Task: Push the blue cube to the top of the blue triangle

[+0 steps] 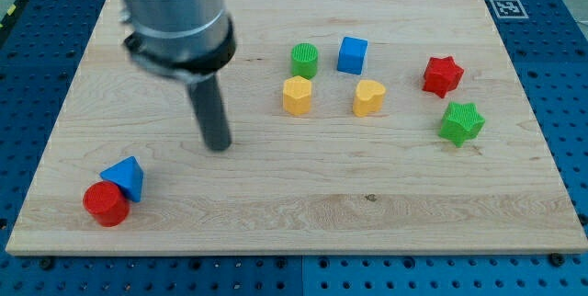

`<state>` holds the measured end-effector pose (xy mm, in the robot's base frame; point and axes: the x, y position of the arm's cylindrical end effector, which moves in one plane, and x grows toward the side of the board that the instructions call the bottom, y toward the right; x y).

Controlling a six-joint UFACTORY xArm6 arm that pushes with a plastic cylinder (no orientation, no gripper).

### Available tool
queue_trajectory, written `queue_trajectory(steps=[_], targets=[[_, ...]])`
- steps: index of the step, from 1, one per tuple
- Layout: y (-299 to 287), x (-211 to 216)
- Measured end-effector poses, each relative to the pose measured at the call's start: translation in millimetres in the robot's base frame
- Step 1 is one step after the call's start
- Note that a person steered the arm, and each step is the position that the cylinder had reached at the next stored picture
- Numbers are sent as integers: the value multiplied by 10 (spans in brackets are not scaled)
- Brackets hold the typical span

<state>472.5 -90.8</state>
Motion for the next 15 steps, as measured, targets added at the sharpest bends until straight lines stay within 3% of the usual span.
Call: queue_trajectory(steps=[1,2,3,4,6,10,13,15], targets=[[0,-832],[376,-1730],[1269,-2014],[1677,-1773],[1664,-1086],[2060,-499],[1641,129],[858,1]])
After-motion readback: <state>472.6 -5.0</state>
